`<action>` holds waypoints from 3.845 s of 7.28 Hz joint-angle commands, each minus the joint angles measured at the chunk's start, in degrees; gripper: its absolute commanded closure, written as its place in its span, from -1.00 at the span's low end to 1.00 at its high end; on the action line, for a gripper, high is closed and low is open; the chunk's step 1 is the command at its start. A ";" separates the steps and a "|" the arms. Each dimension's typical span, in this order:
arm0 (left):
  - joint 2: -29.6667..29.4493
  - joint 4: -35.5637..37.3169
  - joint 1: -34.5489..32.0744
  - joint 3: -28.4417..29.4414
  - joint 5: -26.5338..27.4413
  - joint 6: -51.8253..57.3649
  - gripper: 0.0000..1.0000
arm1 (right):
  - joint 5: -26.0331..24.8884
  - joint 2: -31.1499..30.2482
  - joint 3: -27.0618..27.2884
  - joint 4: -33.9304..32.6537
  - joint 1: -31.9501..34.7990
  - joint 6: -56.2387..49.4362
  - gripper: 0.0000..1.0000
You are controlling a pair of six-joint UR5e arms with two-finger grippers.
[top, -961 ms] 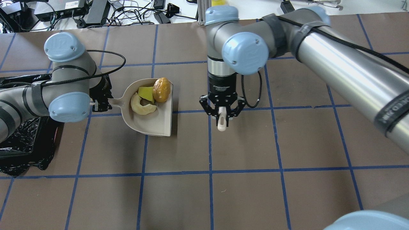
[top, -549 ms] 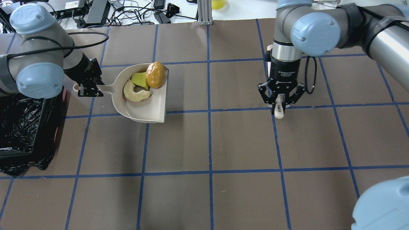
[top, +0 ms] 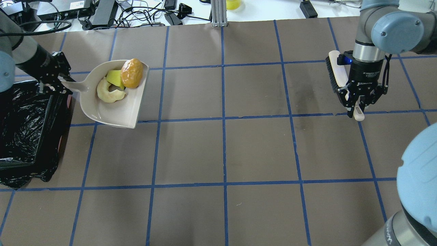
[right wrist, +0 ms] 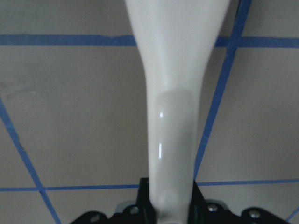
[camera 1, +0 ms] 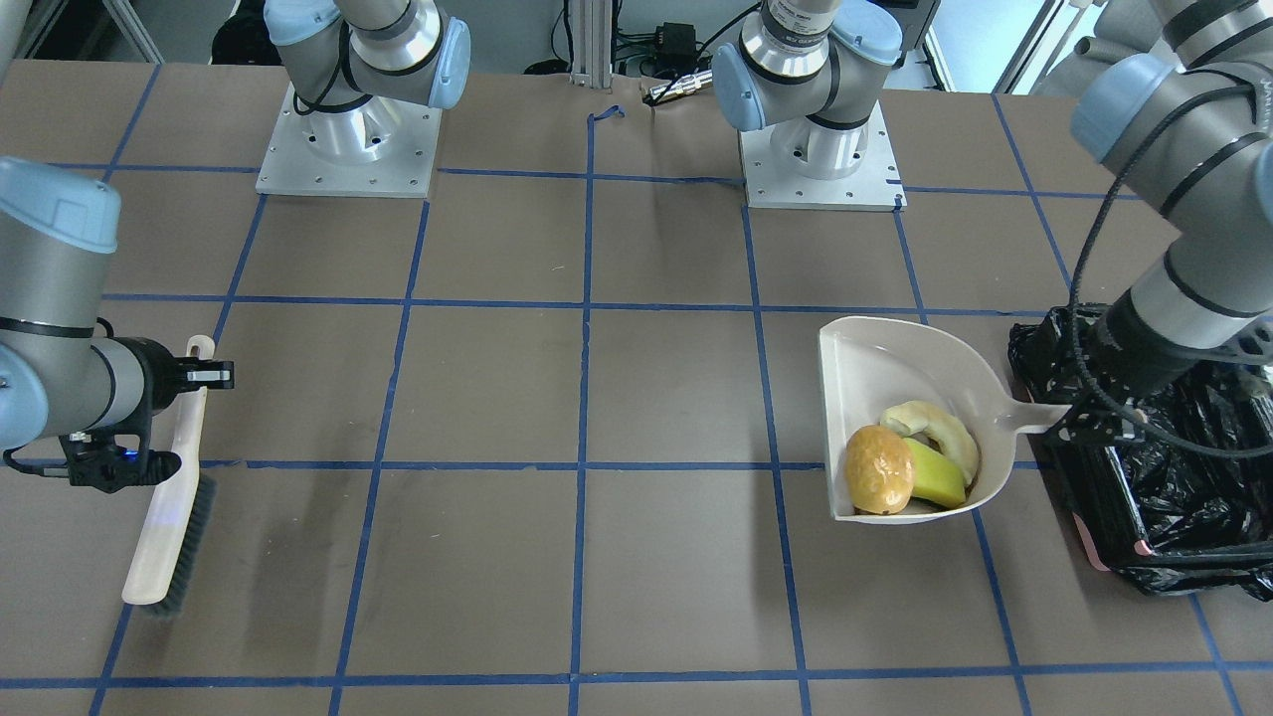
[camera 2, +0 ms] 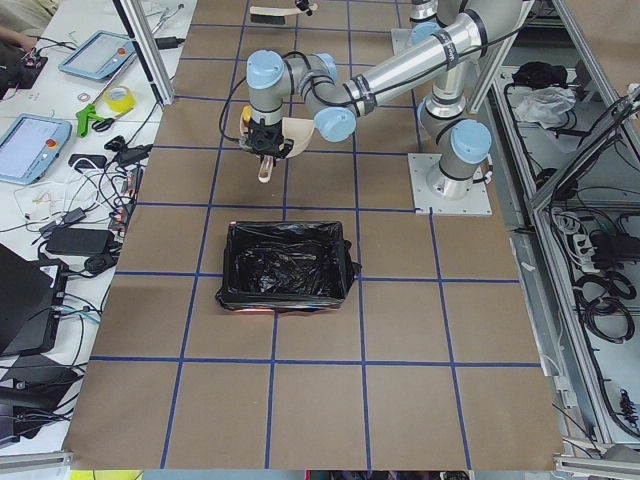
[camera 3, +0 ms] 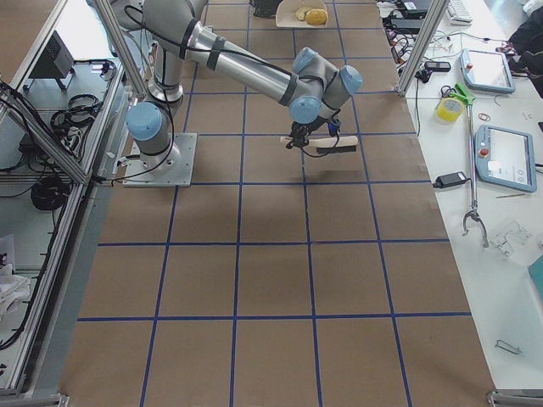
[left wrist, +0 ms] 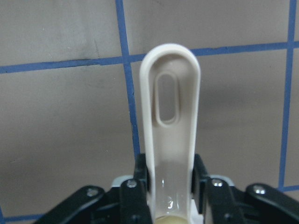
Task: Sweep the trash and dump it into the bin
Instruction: 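Lift the dustpan with the left gripper while the right gripper withdraws the brush, then carry the dustpan over the bin with the left gripper while the right lowers the brush, then tilt the dustpan over the bin with the left gripper while the right releases the brush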
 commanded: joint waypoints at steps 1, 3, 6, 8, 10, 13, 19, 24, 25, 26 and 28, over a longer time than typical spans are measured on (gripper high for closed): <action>-0.35 -5.31 9.56 4.91 -0.09 14.96 1.00 | -2.19 3.10 -0.26 -1.86 -3.03 -1.25 1.00; -0.18 -6.48 14.41 6.69 0.17 24.28 1.00 | -2.55 3.72 -0.35 -2.13 -3.03 -1.16 1.00; -2.28 -6.56 22.34 10.03 0.17 35.04 1.00 | -3.78 4.51 -0.26 -3.88 -3.12 -1.25 1.00; -3.86 -5.61 26.46 10.12 0.26 41.17 1.00 | -3.61 5.04 -0.26 -3.97 -3.12 -1.51 0.76; -5.96 -1.48 27.62 11.08 0.44 44.45 1.00 | -3.61 5.04 -0.17 -5.98 -3.12 -2.04 -0.02; -9.04 7.64 27.62 12.23 0.70 49.37 1.00 | -3.70 4.34 -0.35 -6.78 -3.12 -1.26 -0.63; -10.20 19.53 26.22 11.27 0.88 51.49 1.00 | 5.59 -17.07 0.18 -3.73 -2.59 -0.90 -0.99; -9.06 32.19 21.65 9.52 3.07 55.70 1.00 | 7.99 -30.79 0.26 -1.42 10.05 10.53 -1.00; -8.62 34.72 20.95 8.20 3.16 56.41 1.00 | 8.17 -31.78 0.09 -2.29 10.24 10.09 -1.00; -8.35 35.53 20.86 7.23 3.16 56.85 1.00 | 11.48 -32.05 0.00 -3.70 10.24 10.00 -1.00; -8.96 46.57 20.68 5.56 2.90 62.21 1.00 | 15.26 -32.14 1.05 -5.81 10.41 10.70 -1.00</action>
